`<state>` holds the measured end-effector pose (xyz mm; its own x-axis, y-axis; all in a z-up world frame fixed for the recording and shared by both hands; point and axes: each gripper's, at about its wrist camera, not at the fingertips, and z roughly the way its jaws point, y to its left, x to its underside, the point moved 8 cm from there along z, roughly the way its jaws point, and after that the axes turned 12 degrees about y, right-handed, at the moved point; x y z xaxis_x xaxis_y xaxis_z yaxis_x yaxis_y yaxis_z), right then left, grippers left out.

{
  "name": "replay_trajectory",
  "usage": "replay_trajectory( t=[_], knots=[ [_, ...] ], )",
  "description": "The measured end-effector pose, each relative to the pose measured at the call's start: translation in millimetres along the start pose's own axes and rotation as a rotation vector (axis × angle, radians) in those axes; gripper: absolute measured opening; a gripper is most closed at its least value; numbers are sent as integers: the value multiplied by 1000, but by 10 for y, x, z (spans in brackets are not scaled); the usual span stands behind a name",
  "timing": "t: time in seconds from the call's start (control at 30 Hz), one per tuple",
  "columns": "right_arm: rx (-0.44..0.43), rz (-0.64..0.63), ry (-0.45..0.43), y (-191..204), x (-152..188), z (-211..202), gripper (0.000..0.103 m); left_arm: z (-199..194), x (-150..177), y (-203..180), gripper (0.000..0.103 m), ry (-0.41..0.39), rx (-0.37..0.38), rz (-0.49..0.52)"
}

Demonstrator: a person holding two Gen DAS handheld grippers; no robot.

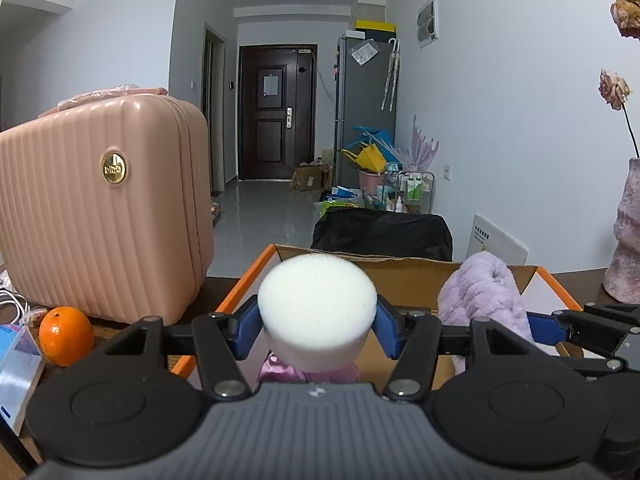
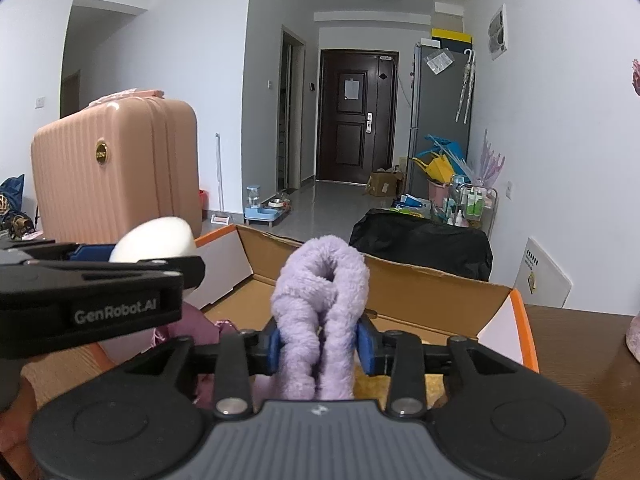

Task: Organize soft objects
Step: 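Open both grippers to drop the towel and white sponge into the box, then move both tools back from the box toward the remaining objects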

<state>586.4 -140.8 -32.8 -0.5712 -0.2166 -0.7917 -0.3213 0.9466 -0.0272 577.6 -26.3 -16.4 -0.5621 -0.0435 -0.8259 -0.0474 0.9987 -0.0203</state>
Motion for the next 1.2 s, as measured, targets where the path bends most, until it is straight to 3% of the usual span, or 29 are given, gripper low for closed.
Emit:
replay_trajectory(
  t=[0.07, 0.23, 0.33, 0.4, 1.2],
  knots=[
    [6, 6, 0, -35, -6, -11, 43, 5, 0, 28, 68, 5, -1, -6],
    [29, 32, -17, -118, -19, -29, 71, 3, -2, 107, 83, 9, -14, -34],
    [43, 44, -23, -160, -18, -40, 89, -1, -5, 134, 101, 7, -34, -43],
    [61, 48, -31, -182, -25, -42, 103, -20, -9, 172, 103, -2, -62, -54],
    [80, 60, -77, -288, 124, -354, 103, -194, 62, 294, 103, -3, -59, -92]
  ],
)
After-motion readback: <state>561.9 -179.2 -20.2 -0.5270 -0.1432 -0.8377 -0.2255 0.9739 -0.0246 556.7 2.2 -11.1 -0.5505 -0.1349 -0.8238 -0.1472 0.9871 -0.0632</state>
